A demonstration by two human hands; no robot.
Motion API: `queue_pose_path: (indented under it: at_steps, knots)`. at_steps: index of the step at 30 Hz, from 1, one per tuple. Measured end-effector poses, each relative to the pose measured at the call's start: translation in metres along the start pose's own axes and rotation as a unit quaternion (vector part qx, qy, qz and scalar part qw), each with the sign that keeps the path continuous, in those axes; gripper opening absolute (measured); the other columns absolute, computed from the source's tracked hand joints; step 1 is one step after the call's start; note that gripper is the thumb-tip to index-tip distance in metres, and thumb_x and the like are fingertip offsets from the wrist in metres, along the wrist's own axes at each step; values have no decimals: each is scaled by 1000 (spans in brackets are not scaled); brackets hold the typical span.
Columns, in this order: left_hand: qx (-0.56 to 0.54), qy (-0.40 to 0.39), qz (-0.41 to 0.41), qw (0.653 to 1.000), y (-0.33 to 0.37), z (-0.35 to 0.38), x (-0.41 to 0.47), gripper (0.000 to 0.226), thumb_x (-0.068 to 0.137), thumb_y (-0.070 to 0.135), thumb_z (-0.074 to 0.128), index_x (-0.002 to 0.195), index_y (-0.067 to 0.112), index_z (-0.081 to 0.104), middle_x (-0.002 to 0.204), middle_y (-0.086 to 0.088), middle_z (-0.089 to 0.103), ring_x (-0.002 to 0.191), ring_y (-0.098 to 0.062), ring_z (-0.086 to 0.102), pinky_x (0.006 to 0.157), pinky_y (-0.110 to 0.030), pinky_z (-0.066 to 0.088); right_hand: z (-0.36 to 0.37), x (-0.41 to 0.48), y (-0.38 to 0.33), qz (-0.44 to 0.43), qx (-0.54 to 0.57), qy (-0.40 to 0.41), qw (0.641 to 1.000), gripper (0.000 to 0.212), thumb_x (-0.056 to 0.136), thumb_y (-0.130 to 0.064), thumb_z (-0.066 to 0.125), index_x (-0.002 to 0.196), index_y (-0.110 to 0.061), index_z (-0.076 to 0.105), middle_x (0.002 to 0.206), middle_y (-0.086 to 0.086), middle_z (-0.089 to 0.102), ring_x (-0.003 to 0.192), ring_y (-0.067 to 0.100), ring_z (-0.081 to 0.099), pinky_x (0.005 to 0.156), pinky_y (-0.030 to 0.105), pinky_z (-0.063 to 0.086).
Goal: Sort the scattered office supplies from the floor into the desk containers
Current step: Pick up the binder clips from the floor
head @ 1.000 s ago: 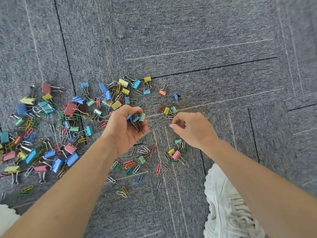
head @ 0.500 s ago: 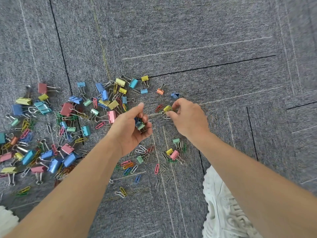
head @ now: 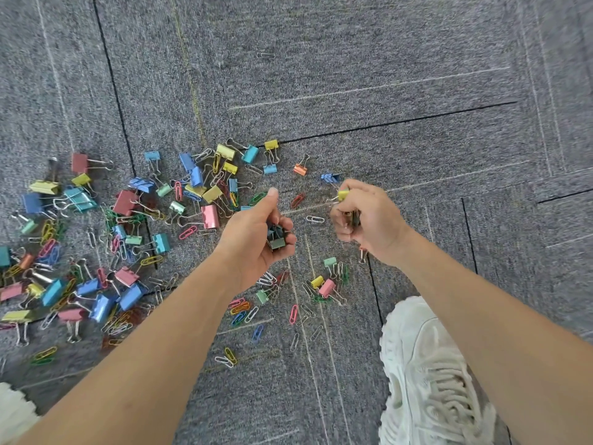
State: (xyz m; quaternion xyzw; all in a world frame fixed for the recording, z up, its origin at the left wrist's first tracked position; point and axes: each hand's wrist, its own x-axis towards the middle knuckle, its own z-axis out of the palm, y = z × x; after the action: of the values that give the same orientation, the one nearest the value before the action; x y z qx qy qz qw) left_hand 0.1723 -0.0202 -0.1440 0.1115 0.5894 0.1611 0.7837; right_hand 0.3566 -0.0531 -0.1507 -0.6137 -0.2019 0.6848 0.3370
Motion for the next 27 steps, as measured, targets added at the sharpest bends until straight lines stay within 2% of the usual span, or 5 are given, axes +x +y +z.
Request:
queue_pose_path:
  at_steps: [6,11,18,23,27]
  knots:
    - [51,-13,20,998,-4,9,3,30,99,37,55,84,11,63,73,-2,61,57,-12,53,56,-29,46,8,-7,9,-6,195,-14,981,18,66,1,39,80,-8,47,74,12,56,67,20,53,62,32,42]
    - [106,-31,74,991,-8,16,5,24,93,29,62,112,17,70,79,-2,62,58,-11,50,54,-24,45,11,-6,11,-13,101,31,994,32,82,14,28,80,-5,52,79,15,60,73,22,55,60,31,44]
    - [172,-29,219,960,-13,25,-1,12,86,26,72,93,18,76,74,-17,60,63,-24,42,55,-34,36,19,-6,11,1,78,47,996,36,87,15,26,84,-3,56,92,19,57,87,31,52,67,37,47]
    - [279,-17,236,931,-14,19,2,7,88,25,72,85,30,76,55,13,63,49,-12,42,46,-23,33,21,-7,10,41,229,14,973,26,76,0,31,87,-1,55,91,16,54,85,28,48,67,34,43]
    - [252,-5,230,940,-13,13,2,5,87,28,73,84,29,76,57,9,61,58,-21,43,53,-32,34,18,-8,7,71,258,10,964,18,79,-23,40,74,-10,52,77,9,52,70,21,48,61,32,39]
